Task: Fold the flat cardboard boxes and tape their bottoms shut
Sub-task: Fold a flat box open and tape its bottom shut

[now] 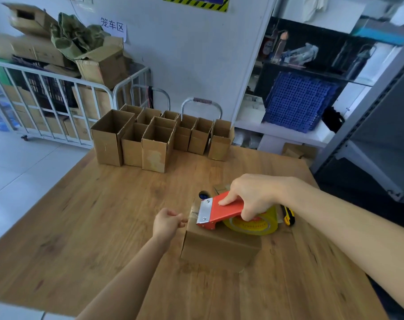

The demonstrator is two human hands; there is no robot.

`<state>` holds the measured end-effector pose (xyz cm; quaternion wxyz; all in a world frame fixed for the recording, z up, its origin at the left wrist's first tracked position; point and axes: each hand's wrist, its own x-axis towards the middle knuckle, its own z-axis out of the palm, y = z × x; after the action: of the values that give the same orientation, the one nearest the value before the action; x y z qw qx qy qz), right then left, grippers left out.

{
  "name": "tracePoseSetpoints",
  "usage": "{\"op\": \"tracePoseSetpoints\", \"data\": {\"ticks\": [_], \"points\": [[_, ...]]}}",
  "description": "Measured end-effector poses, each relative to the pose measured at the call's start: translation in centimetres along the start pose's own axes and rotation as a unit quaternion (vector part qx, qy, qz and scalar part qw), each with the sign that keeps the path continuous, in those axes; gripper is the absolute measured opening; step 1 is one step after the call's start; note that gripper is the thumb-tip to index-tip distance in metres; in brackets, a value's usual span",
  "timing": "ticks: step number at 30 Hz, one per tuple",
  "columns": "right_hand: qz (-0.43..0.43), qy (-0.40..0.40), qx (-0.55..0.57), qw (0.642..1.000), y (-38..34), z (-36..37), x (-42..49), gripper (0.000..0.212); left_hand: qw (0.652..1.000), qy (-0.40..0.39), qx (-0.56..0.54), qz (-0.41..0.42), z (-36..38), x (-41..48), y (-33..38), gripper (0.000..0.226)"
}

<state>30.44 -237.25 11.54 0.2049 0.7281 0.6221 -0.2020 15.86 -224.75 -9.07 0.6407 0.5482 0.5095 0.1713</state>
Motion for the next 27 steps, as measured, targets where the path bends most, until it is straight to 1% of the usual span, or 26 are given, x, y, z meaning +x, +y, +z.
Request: {"op": "tracePoseSetpoints", "data": {"ticks": [3, 4, 7, 11, 13, 14, 16, 17, 19, 20, 21, 22, 23, 24, 25, 27], "points": [[0.001, 0.008, -0.005, 1.0, -0.1, 0.3, 0.1, 0.067, 0.999, 0.005, -0.022, -0.03, -0.2, 0.3, -1.2, 0.037], [-0.001, 0.008, -0.007, 1.0, -0.2, 0.3, 0.1, 0.067, 0.999, 0.006, -0.026, -0.039, -0.2, 0.4, -1.5, 0.042], [-0.003, 0.004, -0.01, 1.0, -0.2, 0.2, 0.2, 0.067, 0.998, 0.05, -0.017, -0.033, 0.3, 0.6, -1.9, 0.039], [0.0, 0.005, -0.006, 1.0, -0.1, 0.3, 0.3, 0.067, 0.994, 0.103, 0.011, 0.014, 0.9, -0.2, -1.9, 0.033], [0.001, 0.006, -0.001, 1.0, -0.1, 0.3, 0.3, 0.066, 0.994, 0.098, 0.031, 0.035, 1.0, -0.5, -2.2, 0.028], [0.002, 0.006, -0.002, 1.0, -0.1, 0.3, 0.4, 0.066, 0.994, 0.083, 0.055, 0.041, 1.0, -0.6, -2.5, 0.026], [0.003, 0.004, -0.003, 1.0, -0.2, 0.3, 0.4, 0.066, 0.993, 0.062, 0.094, 0.035, 0.8, -0.8, -3.3, 0.021], [0.002, 0.003, -0.004, 1.0, -0.2, 0.3, 0.4, 0.066, 0.993, 0.067, 0.088, 0.038, 0.5, -1.0, -3.7, 0.02], [0.001, 0.004, -0.004, 1.0, -0.2, 0.4, 0.4, 0.066, 0.992, 0.086, 0.038, 0.084, -0.3, -2.1, -3.8, 0.03], [0.0, 0.005, -0.005, 1.0, -0.2, 0.4, 0.4, 0.066, 0.99, 0.072, 0.006, 0.123, -0.5, -2.9, -3.3, 0.036], [-0.001, 0.005, -0.007, 1.0, -0.2, 0.3, 0.5, 0.066, 0.987, 0.025, -0.014, 0.159, -0.5, -3.9, -2.6, 0.04], [0.0, 0.003, -0.008, 1.0, -0.1, 0.3, 0.5, 0.066, 0.982, -0.046, -0.009, 0.184, -0.5, -4.7, -2.0, 0.044], [0.003, 0.001, -0.008, 1.0, -0.1, 0.3, 0.5, 0.066, 0.974, -0.121, 0.016, 0.191, -0.4, -5.3, -1.8, 0.049], [0.005, 0.0, -0.008, 1.0, -0.1, 0.3, 0.4, 0.067, 0.966, -0.177, 0.053, 0.182, -0.3, -5.5, -2.0, 0.053], [0.005, 0.001, -0.008, 1.0, -0.1, 0.3, 0.4, 0.067, 0.96, -0.209, 0.089, 0.165, -0.5, -5.5, -2.2, 0.059], [0.003, 0.003, -0.011, 1.0, -0.2, 0.3, 0.4, 0.067, 0.954, -0.218, 0.149, 0.142, -1.3, -4.8, -2.4, 0.077]]}}
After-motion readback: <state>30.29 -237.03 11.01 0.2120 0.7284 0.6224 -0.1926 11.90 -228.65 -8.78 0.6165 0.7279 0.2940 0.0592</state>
